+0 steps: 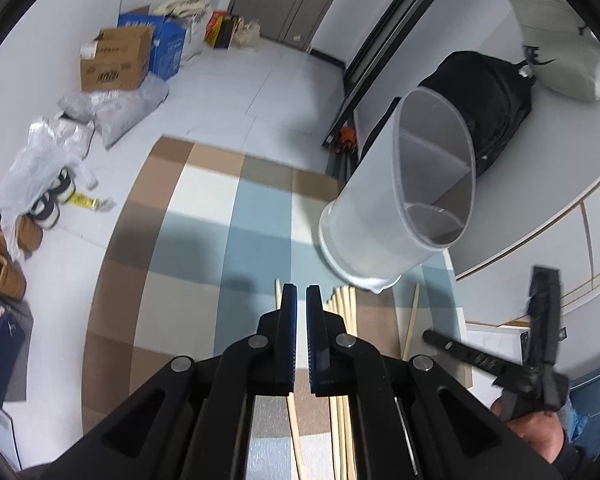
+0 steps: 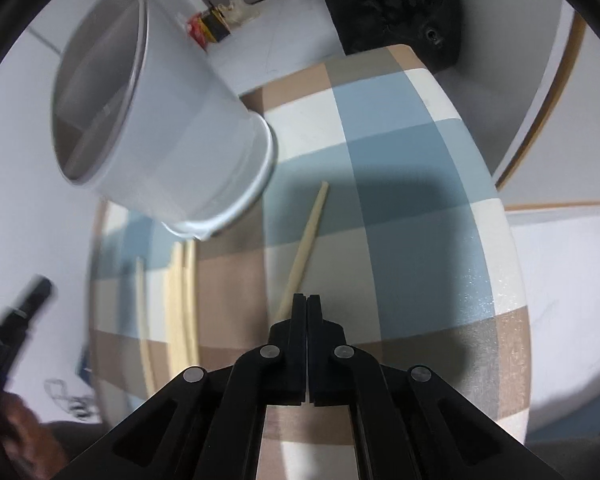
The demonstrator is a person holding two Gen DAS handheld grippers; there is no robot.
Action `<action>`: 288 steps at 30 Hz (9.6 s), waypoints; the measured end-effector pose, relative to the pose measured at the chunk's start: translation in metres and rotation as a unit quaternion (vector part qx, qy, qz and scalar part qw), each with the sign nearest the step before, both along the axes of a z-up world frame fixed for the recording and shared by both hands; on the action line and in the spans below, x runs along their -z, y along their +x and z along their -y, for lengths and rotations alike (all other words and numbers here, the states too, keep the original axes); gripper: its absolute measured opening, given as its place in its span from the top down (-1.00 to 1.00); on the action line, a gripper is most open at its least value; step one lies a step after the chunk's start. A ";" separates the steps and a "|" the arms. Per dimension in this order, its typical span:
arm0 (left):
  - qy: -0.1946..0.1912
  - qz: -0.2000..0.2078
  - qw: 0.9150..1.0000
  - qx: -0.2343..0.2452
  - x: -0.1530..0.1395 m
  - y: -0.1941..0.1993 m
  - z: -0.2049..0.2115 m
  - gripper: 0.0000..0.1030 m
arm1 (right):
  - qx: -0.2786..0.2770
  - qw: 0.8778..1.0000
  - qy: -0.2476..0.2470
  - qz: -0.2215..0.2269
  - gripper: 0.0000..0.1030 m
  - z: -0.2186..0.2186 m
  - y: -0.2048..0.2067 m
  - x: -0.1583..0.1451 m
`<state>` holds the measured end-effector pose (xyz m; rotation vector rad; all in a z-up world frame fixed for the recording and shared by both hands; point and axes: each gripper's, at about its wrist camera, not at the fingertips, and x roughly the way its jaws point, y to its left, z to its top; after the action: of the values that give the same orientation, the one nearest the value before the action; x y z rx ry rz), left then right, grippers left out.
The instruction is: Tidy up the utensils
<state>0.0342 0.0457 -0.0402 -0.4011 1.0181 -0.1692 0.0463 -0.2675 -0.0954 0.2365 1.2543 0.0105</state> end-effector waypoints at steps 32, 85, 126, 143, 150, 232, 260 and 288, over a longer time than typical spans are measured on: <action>0.051 -0.070 0.996 -0.019 0.022 0.004 -0.005 0.10 | -0.029 0.998 -0.060 -0.018 0.88 -0.017 0.004 0.009; 0.089 0.106 0.990 -0.023 -0.063 -0.011 0.033 0.97 | -0.059 0.952 0.107 0.280 0.90 -0.005 -0.028 -0.126; 0.020 0.376 0.924 -0.062 -0.111 0.106 0.052 0.97 | -0.072 0.873 0.033 0.482 0.90 -0.081 0.143 -0.166; 0.062 0.404 0.912 -0.023 -0.099 0.101 0.064 0.97 | -0.100 0.852 0.005 0.514 0.90 -0.086 0.129 -0.161; 0.058 0.394 0.917 -0.006 -0.100 0.097 0.064 0.97 | -0.107 0.849 -0.002 0.517 0.90 -0.085 0.118 -0.161; 0.120 0.114 0.983 -0.075 -0.033 -0.020 -0.003 -0.71 | -0.159 0.983 0.029 0.088 -0.20 -0.081 -0.010 -0.003; 0.114 0.074 0.987 -0.081 -0.022 -0.013 -0.023 -0.71 | -0.122 0.989 -0.083 0.027 0.93 -0.106 0.002 0.027; 0.118 0.063 0.988 -0.072 -0.017 -0.011 -0.016 -0.71 | -0.158 0.977 -0.143 0.016 0.88 -0.120 0.029 0.032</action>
<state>0.0237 0.0612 -0.0236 -0.2434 0.8701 0.0565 0.0749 -0.1471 -0.1272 -0.2125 1.2334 0.1057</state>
